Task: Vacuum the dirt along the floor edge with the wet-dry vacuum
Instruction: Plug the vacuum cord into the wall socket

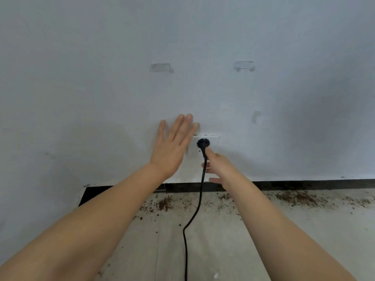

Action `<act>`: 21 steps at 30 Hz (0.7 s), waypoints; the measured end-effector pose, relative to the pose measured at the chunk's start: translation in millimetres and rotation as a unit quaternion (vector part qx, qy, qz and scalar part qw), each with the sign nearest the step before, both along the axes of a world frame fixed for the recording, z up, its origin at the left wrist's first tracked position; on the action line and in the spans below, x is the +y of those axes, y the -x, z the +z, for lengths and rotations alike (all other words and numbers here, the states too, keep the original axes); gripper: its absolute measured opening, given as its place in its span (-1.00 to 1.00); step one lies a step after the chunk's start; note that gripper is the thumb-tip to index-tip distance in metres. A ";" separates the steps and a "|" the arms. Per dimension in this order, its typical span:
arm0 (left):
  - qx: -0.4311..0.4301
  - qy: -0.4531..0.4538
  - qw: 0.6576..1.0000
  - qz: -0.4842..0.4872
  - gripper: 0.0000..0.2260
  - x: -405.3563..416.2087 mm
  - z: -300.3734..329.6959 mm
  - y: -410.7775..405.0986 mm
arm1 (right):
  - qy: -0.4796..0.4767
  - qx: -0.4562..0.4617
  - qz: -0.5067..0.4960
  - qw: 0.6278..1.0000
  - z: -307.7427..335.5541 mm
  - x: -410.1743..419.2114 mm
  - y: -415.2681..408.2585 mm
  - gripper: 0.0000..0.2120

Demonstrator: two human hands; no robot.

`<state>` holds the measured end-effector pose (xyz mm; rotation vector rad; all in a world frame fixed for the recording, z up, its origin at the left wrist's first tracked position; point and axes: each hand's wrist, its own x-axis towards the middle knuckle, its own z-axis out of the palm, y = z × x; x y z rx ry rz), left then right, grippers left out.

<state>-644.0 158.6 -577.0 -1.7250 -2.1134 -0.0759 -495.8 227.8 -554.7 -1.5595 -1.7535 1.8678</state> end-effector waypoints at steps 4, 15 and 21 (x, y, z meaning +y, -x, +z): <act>-0.124 0.154 0.980 0.000 -0.38 -29.7 83.9 -29.1 | -0.173 -0.148 0.104 0.968 62.8 -15.4 -34.6 -0.57; -0.352 0.116 0.927 0.063 -0.71 -74.0 336.4 -100.3 | -0.366 -0.322 0.297 0.821 322.4 -45.6 -94.3 -0.66; -0.404 0.119 0.904 0.077 -0.68 -84.1 463.1 -141.7 | -0.377 -0.304 0.271 0.832 444.3 -60.2 -130.1 -0.62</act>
